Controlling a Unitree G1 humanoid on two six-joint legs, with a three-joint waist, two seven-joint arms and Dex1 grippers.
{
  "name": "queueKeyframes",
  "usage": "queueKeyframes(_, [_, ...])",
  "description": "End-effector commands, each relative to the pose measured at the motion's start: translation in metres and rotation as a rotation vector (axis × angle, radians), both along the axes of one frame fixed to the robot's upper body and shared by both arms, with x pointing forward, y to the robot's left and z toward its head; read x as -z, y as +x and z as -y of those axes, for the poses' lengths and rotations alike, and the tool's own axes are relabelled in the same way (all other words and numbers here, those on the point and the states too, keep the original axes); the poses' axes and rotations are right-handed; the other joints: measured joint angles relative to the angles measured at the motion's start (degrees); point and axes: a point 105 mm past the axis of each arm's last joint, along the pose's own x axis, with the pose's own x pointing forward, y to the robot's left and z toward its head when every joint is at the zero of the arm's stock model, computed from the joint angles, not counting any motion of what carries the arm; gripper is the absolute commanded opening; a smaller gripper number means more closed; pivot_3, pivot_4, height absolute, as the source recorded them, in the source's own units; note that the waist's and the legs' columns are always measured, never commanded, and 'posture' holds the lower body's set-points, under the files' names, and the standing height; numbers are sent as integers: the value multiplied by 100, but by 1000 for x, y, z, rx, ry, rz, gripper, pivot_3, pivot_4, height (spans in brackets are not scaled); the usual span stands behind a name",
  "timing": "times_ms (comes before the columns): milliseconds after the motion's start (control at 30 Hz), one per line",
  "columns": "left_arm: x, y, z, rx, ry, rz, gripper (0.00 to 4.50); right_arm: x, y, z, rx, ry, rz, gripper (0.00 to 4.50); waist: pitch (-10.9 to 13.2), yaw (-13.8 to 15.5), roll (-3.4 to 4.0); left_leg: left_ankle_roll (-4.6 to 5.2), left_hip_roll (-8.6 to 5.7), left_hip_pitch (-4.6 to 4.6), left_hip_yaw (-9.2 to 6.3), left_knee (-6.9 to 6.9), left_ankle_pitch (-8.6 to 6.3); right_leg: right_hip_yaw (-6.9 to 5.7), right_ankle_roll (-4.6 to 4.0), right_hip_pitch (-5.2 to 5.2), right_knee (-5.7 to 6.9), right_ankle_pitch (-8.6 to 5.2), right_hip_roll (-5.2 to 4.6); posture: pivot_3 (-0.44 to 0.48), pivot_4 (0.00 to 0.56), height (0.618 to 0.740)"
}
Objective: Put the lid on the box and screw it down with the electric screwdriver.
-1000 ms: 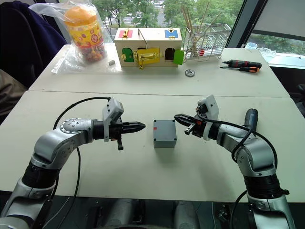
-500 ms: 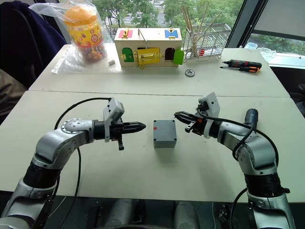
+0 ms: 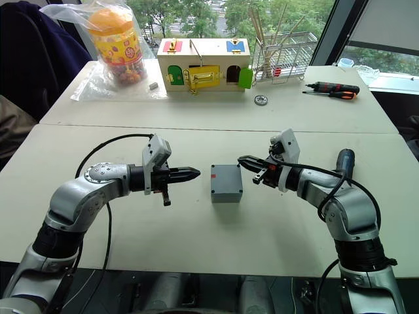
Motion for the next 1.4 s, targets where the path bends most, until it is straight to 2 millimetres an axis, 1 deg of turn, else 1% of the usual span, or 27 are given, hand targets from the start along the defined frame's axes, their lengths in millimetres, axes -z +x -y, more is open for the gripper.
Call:
queueKeyframes(33, [-7, -3, 3, 17, -19, 37, 0, -8, -2, -1, -13, -1, 41, 23, 0, -1, 0, 0, 0, 0, 0, 0, 0, 0, 0, 0, 0, 0, 0, 0, 150, 706])
queueKeyframes(367, [-12, -2, 3, 18, -25, 57, 0, -1, 0, -1, -10, -24, 27, 23, 0, -2, 0, 0, 0, 0, 0, 0, 0, 0, 0, 0, 0, 0, 0, 0, 150, 706])
queueKeyframes(567, [-24, 0, 4, 4, -58, 117, 0, 2, 2, -1, -13, -38, 19, 23, 0, 0, 0, 0, 0, 0, 0, 0, 0, 0, 0, 0, 0, 0, 0, 0, 150, 706])
queueKeyframes(667, [-30, 3, 2, -23, -66, 174, 0, 2, 3, -1, -14, -37, 18, 868, 0, -1, 0, 0, 0, 0, 0, 0, 0, 0, 0, 0, 0, 0, 0, 0, 150, 706])
queueKeyframes(700, [-32, 4, 2, -34, -69, 194, 0, 2, 3, -1, -14, -36, 19, 1270, 0, 0, 0, 0, 0, 0, 0, 0, 0, 0, 0, 0, 0, 0, 0, 0, 150, 706])
queueKeyframes(767, [-34, 9, -1, -83, -55, 238, 0, -1, 5, 0, -4, -39, 32, 2353, 0, -1, 0, 0, 0, 0, 0, 0, 0, 0, 0, 0, 0, 0, 0, 0, 150, 706])
queueKeyframes(867, [-38, 13, -2, -127, -47, 298, 0, -7, 8, 3, 15, -26, 53, 3826, 0, 0, 0, 0, 0, 0, 0, 0, 0, 0, 0, 0, 0, 0, 0, 0, 150, 706])
queueKeyframes(900, [-42, 12, -2, -120, -61, 325, 0, -15, 9, 6, 37, -3, 76, 4180, 0, 2, 0, 0, 0, 0, 0, 0, 0, 0, 0, 0, 0, 0, 0, 0, 150, 706])
queueKeyframes(933, [-44, 11, -2, -114, -71, 343, 0, -20, 10, 9, 53, 13, 92, 4180, 0, 5, 0, 0, 0, 0, 0, 0, 0, 0, 0, 0, 0, 0, -1, 0, 150, 706])
queueKeyframes(967, [-42, 9, -1, -85, -67, 322, 0, -28, 10, 15, 68, 27, 103, 4180, 0, 10, 0, 0, 0, 0, 0, 0, 0, 0, 0, 0, 0, 0, -1, 0, 150, 706])
queueKeyframes(1033, [-36, 2, 0, 15, -61, 205, 0, -43, 8, 28, 105, 42, 121, 4180, 0, 8, 0, 0, 0, 0, 1, 0, 0, 0, 0, 0, -1, 0, -2, 0, 150, 706])
queueKeyframes(1067, [-35, -2, 1, 56, -64, 163, 0, -50, 6, 36, 122, 48, 124, 4180, 1, 15, 1, 0, 0, 0, 1, 0, 0, 0, 0, 0, -1, 0, -1, 0, 150, 706])
queueKeyframes(1133, [-38, -6, 2, 107, -61, 133, 0, -61, 4, 53, 171, 43, 119, 4180, 1, 13, 2, 0, 0, -1, 0, 0, 0, -1, 0, -1, 0, 0, -1, 0, 150, 706])
queueKeyframes(1167, [-39, -13, 4, 158, -47, 130, 0, -63, 3, 69, 217, -7, 87, 4180, 2, 10, 2, 0, 0, -1, 0, 0, 0, -1, 0, -1, -1, 0, -1, 0, 150, 706])
queueKeyframes(1200, [-39, -18, 6, 200, -30, 128, 0, -63, 2, 83, 258, -50, 55, 4351, 3, 7, 4, 0, -1, -2, 1, 0, -1, -1, 0, 0, -1, 0, -2, 0, 150, 706])
queueKeyframes(1267, [-38, -28, 11, 281, 4, 125, 0, -66, 0, 116, 373, -145, -35, 4351, 3, 3, 5, 2, -1, -2, 1, -2, -2, -1, 0, 0, -5, 0, -2, 0, 150, 706])
queueKeyframes(1300, [-37, -32, 13, 313, 14, 125, 0, -67, -2, 130, 433, -152, -103, 4351, 3, -2, 5, 3, -1, -2, 3, -3, -2, 0, -1, -1, -6, 0, -3, 0, 150, 706])
queueKeyframes(1333, [-36, -35, 16, 341, 22, 125, 0, -66, -6, 142, 480, -161, -195, 4351, 3, -7, 5, 3, 0, -2, 4, -4, -2, 0, -1, -1, -8, 0, -2, 0, 150, 706])
queueKeyframes(1400, [-35, -40, 23, 381, 22, 131, 0, -61, -18, 156, 523, -203, -337, 4351, 3, -6, 6, 3, 1, -2, 8, -3, -2, 3, -2, -3, -6, 1, -3, 0, 150, 706])
